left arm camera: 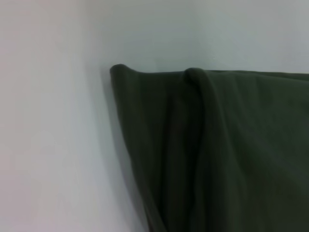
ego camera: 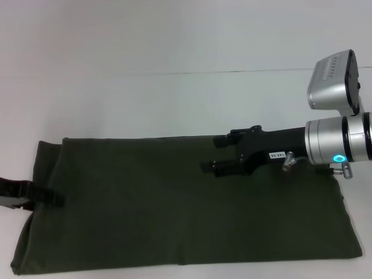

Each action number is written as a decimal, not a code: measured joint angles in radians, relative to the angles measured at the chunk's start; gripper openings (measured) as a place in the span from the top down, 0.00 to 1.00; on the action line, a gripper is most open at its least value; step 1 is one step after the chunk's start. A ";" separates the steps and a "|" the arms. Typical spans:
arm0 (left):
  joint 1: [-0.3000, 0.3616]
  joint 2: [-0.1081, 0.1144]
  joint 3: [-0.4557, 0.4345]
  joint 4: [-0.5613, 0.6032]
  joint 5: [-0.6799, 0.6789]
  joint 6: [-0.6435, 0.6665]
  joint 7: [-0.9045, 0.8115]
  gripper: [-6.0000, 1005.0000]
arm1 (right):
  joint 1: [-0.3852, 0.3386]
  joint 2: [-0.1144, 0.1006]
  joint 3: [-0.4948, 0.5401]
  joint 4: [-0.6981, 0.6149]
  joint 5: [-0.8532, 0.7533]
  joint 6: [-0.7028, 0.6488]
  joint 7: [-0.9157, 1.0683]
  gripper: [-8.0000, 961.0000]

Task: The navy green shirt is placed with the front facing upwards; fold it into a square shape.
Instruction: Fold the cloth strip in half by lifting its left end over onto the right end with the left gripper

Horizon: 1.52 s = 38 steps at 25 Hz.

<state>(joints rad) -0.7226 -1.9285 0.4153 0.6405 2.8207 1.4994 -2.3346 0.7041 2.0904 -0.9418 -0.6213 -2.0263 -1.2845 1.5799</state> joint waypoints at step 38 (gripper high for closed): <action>-0.008 -0.002 0.031 0.002 0.026 -0.029 -0.020 0.17 | 0.005 -0.003 0.000 -0.001 0.000 -0.001 0.002 0.17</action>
<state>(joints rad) -0.7309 -1.9310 0.4467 0.6424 2.8463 1.4703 -2.3548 0.7087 2.0874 -0.9418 -0.6227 -2.0264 -1.2856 1.5815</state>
